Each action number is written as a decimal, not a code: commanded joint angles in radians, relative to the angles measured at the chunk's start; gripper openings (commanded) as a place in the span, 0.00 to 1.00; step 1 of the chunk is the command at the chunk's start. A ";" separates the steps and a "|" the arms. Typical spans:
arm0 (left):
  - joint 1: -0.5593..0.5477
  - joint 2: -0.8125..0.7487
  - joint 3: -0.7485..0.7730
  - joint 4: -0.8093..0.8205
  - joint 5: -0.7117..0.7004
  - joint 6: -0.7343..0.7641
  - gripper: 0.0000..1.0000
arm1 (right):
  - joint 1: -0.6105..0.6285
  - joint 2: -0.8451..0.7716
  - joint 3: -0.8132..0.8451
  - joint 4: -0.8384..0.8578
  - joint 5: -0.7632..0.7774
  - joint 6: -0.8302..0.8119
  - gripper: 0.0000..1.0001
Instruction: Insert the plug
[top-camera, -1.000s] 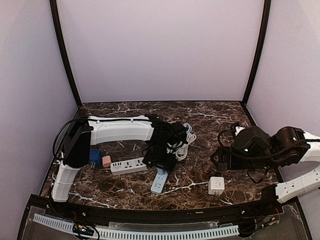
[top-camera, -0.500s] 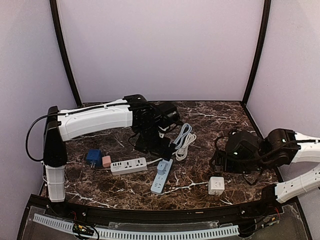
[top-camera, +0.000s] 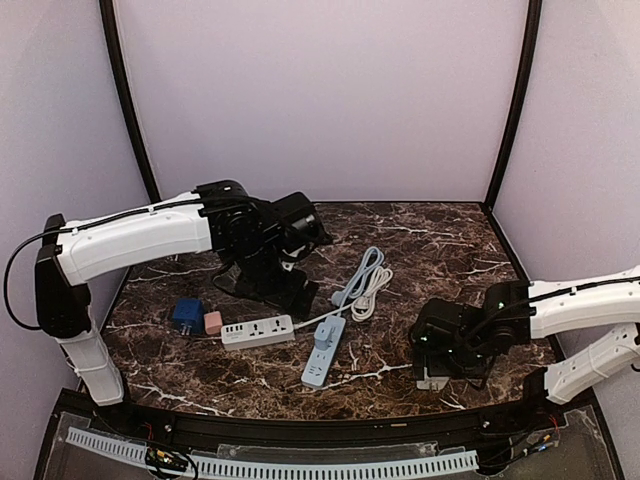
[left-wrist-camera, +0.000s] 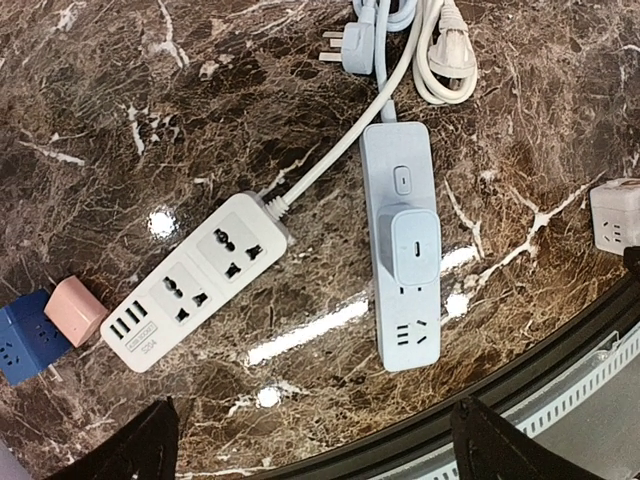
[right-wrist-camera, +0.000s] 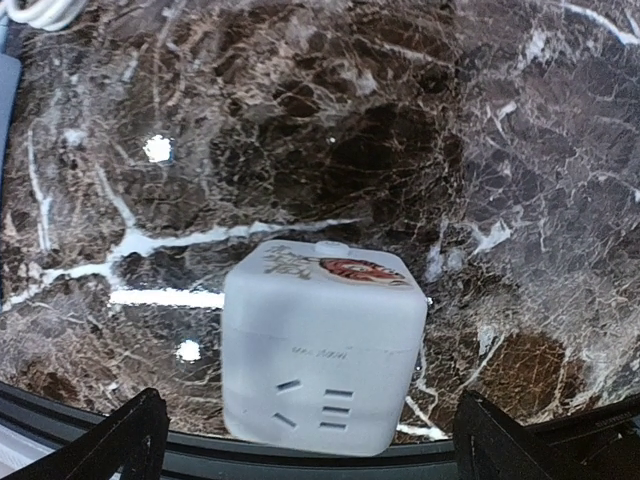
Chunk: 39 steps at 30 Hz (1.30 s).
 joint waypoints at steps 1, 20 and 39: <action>0.003 -0.107 -0.054 -0.028 -0.032 -0.015 0.95 | -0.050 0.017 -0.061 0.096 -0.077 -0.026 0.99; 0.017 -0.256 -0.178 -0.030 -0.044 -0.051 0.95 | -0.099 0.059 -0.119 0.183 -0.095 -0.055 0.87; 0.017 -0.259 -0.182 0.002 -0.032 -0.084 0.94 | -0.101 0.035 -0.146 0.171 -0.087 -0.085 0.62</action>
